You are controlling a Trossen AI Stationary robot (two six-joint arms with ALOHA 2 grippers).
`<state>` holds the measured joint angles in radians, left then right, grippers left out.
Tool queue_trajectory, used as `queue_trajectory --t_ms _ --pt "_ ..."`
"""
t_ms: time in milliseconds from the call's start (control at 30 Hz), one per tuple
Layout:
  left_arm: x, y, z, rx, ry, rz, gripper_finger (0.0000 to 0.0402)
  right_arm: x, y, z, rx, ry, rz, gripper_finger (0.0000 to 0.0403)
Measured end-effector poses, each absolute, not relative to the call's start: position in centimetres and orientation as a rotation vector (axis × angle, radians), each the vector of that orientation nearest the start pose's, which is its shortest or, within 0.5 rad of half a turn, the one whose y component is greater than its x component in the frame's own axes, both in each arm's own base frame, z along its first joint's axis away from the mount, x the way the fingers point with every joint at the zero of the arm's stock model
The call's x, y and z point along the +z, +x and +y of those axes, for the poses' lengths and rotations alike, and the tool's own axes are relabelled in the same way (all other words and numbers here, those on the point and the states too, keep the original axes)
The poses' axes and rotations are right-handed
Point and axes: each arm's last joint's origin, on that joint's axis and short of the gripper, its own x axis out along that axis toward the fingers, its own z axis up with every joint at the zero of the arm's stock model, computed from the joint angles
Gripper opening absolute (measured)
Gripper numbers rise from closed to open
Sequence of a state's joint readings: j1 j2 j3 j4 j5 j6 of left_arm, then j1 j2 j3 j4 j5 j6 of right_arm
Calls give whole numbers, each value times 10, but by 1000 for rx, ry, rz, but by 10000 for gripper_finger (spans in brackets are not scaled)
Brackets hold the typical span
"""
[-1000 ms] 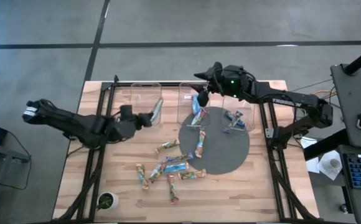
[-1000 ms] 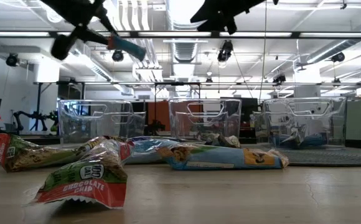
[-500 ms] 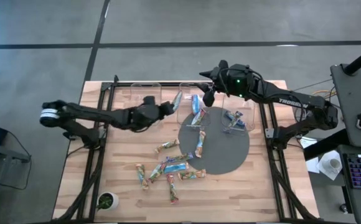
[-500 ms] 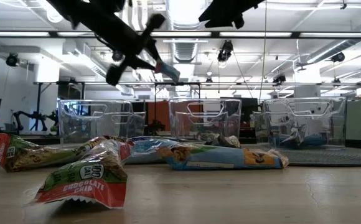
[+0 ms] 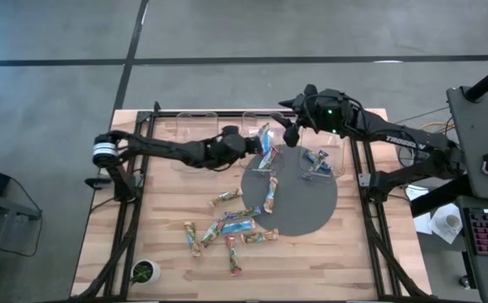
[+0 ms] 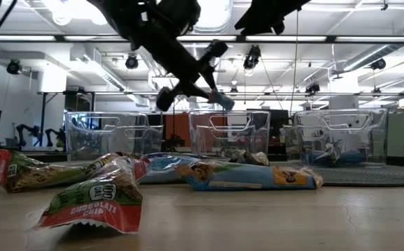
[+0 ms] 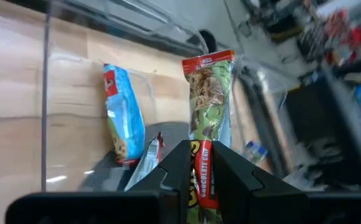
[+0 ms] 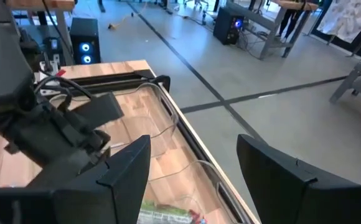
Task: Pick and place Granola Bars by type
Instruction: Put the red granola bar into the middle transparent bin, then put the yellow granola bar into the left transparent bin
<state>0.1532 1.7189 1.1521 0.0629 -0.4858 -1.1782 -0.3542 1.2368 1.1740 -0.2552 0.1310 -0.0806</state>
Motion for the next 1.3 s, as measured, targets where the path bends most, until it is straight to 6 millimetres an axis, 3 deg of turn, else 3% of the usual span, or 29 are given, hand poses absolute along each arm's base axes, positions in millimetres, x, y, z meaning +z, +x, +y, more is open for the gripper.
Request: queue_trajectory --t_ms 133,433,833,1067,1300 --pt "242 381 73 840 -984 115 57 365 243 -94 -474 -12 324 228" --pt "236 380 74 851 -956 180 128 357 214 -83 -482 37 287 228" --pt "265 369 67 777 -798 188 132 336 184 -72 -509 221 295 228" --pt "282 358 60 743 -726 204 132 339 189 -73 -510 274 222 228" --pt "292 342 56 745 -633 297 131 338 203 -78 -519 462 129 228"
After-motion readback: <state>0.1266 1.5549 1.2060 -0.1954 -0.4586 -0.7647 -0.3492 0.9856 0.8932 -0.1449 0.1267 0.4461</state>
